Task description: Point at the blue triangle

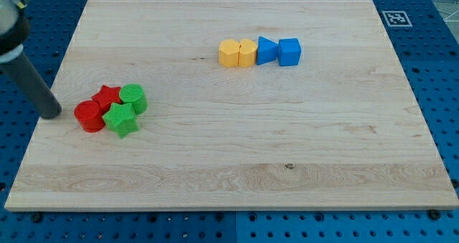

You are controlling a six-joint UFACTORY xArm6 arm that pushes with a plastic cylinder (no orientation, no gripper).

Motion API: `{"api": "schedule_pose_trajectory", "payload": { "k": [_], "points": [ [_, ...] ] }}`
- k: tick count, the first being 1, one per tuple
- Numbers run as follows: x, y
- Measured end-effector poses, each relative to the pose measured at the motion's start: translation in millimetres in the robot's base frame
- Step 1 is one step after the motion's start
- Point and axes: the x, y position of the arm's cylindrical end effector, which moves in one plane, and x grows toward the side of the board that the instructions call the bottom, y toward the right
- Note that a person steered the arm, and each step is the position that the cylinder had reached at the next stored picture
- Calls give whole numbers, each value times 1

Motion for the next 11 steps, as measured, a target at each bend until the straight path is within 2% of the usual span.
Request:
{"api": "schedule_pose_trajectory", "payload": {
  "k": [2,3,4,6,9,11],
  "points": [
    [-112,5],
    [-172,41],
    [-208,107],
    [-229,252],
    [-203,335],
    [-181,365]
  ]
}}
